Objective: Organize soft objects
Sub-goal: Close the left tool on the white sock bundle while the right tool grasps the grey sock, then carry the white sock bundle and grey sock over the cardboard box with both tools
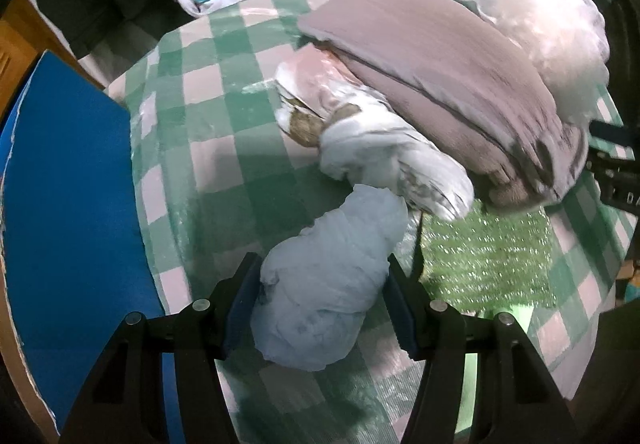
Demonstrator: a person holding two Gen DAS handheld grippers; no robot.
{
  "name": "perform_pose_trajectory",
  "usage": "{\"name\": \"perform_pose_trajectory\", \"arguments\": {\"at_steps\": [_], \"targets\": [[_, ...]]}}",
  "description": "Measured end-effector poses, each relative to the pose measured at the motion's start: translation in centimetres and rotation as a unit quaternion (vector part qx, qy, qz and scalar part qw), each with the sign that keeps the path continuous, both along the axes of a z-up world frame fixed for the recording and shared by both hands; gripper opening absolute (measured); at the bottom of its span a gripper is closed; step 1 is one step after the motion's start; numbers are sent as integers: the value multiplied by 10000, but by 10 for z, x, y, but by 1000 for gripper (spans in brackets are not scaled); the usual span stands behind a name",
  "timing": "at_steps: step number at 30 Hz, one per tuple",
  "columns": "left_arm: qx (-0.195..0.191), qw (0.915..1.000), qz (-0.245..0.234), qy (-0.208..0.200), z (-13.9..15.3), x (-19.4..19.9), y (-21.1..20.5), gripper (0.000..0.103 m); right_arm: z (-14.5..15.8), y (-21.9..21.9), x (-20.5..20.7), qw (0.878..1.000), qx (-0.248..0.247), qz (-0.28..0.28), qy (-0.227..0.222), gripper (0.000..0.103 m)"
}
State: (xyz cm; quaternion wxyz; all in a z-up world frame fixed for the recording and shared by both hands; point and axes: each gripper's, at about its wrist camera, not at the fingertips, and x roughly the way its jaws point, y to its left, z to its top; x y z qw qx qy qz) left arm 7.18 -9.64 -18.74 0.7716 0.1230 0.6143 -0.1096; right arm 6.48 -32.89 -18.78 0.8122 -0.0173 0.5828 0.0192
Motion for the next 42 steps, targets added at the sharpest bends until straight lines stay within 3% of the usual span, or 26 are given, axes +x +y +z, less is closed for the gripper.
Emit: {"name": "perform_pose_trajectory", "arguments": {"at_steps": [7,9,11,14,28,42], "targets": [[-47,10000,79,26,-10,20,6,61,-14,8,6,9997,37,147,196,77],[-34,10000,51,11,-11,23,6,61,-16,11,7,9994,44,243,228,64],[-2,10000,-8,-15,-10,15,3,61,-15,13,6,9990,163,338,250,32],[-89,10000,-29,-23,-4,4,1,56,-9,17,4,9988,34,413,246,26],[-229,9991,-23,-355,36,-17,5,54,30,4,-31,9991,372,203,75,24],[-395,9960,-18,-799,86,-38,17,54,90,17,-41,9969,430,345,-570,24]]}}
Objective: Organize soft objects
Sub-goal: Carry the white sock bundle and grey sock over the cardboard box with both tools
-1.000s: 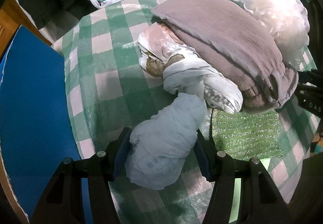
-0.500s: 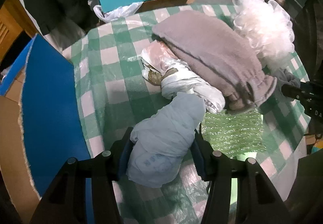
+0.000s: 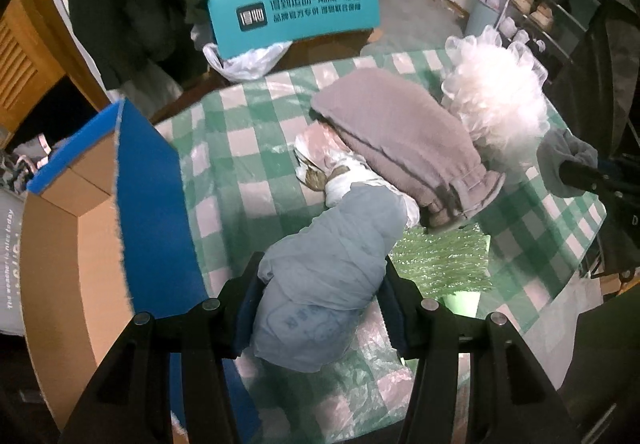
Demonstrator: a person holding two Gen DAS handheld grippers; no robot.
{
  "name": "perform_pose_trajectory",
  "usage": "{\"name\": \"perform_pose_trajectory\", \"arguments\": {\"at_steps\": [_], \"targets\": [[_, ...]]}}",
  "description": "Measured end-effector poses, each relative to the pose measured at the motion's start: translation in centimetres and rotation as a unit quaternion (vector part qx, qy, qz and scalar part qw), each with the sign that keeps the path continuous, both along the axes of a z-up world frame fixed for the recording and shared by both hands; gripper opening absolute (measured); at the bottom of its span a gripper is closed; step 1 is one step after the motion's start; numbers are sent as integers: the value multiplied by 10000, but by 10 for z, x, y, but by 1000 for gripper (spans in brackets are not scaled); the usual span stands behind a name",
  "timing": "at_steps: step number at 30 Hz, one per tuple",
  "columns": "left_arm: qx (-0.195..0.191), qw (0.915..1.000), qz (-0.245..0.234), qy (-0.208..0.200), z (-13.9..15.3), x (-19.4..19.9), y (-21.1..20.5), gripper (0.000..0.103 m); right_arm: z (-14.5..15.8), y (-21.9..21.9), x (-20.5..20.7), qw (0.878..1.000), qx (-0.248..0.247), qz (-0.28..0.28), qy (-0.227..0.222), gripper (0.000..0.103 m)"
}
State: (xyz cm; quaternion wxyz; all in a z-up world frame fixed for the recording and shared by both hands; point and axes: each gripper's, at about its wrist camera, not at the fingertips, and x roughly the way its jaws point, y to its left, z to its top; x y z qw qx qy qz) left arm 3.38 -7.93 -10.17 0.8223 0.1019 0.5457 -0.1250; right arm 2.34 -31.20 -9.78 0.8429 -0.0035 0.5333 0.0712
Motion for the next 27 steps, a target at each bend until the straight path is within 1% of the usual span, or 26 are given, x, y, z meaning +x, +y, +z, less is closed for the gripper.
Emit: {"name": "perform_pose_trajectory", "arguments": {"at_steps": [6,14,20,27], "targets": [[52,9997,25,-242,21,-5,7,54,23,11,-3,9996,13,147,-235,24],[131,9981,58,-596,47,-8,19,54,41,23,-4,9987,-39,294,-422,24],[97,9974,85,-714,57,-7,22,54,49,32,-2,9978,49,395,-524,24],[194,9957,140,-896,66,-10,29,54,59,48,0,9965,42,590,-594,24]]}}
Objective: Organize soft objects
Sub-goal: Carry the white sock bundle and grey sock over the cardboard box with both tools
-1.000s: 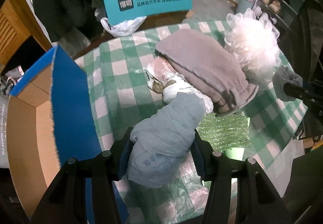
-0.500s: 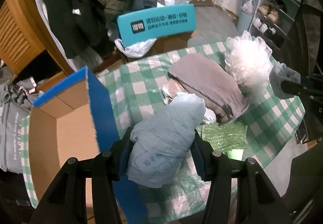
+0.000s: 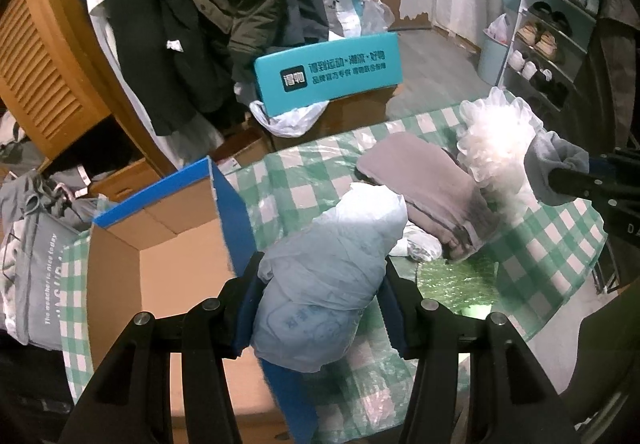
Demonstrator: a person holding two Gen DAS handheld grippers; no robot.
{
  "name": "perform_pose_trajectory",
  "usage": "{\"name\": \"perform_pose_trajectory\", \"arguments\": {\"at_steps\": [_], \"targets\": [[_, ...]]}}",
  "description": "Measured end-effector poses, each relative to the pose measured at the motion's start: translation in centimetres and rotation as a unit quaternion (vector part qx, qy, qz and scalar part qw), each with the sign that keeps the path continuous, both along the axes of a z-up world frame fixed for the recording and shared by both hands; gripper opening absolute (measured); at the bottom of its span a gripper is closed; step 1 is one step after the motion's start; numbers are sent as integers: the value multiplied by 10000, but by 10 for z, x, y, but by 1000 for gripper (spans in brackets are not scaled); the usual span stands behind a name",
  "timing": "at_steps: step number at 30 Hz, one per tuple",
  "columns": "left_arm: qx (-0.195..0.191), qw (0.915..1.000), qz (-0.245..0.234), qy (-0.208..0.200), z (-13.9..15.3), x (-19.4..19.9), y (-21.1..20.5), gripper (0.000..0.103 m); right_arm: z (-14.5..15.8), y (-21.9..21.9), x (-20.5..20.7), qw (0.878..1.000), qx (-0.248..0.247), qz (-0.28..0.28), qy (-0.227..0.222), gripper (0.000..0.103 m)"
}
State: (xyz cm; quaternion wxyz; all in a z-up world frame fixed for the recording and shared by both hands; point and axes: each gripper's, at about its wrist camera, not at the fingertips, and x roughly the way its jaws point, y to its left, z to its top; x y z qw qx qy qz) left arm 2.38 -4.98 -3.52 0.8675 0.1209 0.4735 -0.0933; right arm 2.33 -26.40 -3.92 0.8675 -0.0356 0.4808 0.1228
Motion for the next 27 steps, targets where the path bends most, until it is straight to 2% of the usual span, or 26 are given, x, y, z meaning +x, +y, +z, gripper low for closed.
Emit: {"name": "perform_pose_trajectory", "arguments": {"at_steps": [10,27], "targets": [[-43,9999,141,-83,6,-2,25,54,12,32,6,9996,53,270,-73,24],[-109,9976,667,-139,10,-6,88,54,20,121,20,9949,132,998,-95,24]]}}
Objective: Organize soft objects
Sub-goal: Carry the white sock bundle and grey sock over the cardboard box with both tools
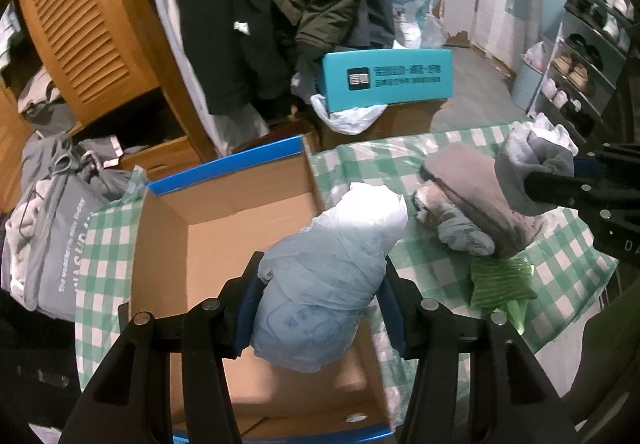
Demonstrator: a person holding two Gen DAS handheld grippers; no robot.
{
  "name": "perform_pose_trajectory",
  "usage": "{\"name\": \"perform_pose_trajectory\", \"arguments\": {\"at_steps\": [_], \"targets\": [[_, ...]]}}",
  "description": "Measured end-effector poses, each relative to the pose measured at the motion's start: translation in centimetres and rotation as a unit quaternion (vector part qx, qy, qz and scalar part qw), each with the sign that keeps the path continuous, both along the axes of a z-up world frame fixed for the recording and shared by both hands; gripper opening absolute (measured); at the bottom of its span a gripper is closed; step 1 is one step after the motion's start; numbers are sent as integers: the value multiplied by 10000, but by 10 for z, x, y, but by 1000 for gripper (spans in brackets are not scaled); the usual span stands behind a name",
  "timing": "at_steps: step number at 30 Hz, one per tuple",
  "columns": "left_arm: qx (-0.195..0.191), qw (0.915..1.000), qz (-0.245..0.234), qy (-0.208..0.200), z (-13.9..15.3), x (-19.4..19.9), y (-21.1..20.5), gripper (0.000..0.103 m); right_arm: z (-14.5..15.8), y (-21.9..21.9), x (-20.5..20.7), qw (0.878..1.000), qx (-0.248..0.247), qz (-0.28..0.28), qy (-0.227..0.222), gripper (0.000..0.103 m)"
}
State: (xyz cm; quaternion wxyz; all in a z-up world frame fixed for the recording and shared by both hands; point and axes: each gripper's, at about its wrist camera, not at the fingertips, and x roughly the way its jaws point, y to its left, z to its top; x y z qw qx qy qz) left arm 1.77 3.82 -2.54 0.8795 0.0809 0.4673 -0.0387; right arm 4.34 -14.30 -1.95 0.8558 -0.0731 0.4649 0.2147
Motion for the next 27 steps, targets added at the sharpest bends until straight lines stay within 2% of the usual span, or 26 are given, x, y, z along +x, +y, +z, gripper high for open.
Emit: {"name": "perform_pose_trajectory", "arguments": {"at_steps": [10,27], "targets": [[-80,9995,320,26,-4,-3,37,54,-2,47,8,9993,41,354,64,24],[17,9963,828,214,-24,-3,90,54,-10,121,11,9949,81,982,229,24]]}}
